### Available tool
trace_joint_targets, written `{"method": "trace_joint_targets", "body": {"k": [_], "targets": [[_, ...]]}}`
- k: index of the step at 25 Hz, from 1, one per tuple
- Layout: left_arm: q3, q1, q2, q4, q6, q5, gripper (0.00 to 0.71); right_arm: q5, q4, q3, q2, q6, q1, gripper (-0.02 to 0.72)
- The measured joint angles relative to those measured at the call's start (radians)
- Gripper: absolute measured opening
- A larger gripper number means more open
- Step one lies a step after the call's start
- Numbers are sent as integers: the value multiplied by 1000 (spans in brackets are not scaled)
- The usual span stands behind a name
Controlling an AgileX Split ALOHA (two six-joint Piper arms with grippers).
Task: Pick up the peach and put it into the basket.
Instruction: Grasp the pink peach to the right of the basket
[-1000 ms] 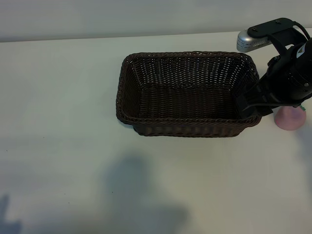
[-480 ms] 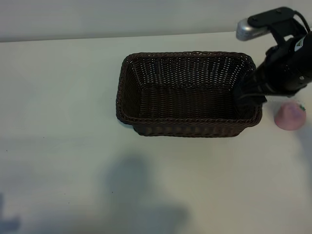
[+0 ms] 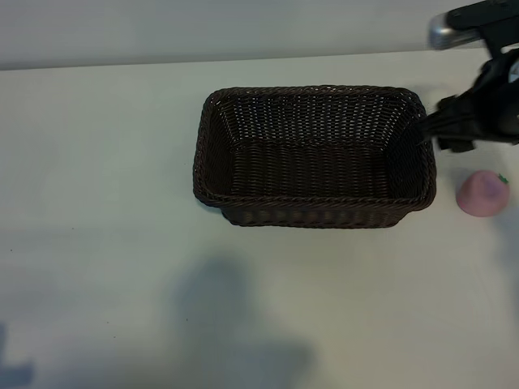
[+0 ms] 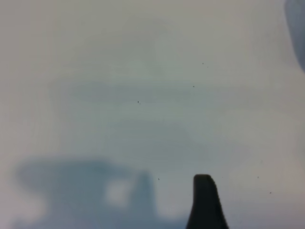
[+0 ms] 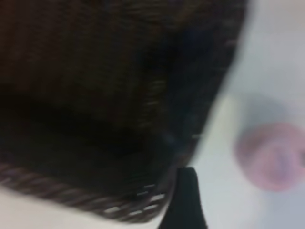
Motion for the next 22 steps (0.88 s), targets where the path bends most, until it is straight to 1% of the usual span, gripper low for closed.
{"method": "trace_joint_targets", "body": {"k": [1,3,6,8,11,16,22], "targets": [[0,0,0,0,1,0,498,3,-18,0,8,18,-20,572],[0,0,0,0,5,0,498,12,-35,0,41,34,-60,568],[0,0,0,0,5,0,498,16,-39,0,107,40,-111,565],[0,0,0,0,5,0,498,10,-39,-1,148,40,-126,563],[0,0,0,0,7,0,498,-12,-26,-1,206,43,-129,562],[0,0,0,0,18,0,498,-76,-7,-1,287,52,-129,562],[0,0,0,0,21,0,498,-99,-11,-1,349,70,-129,562]]}}
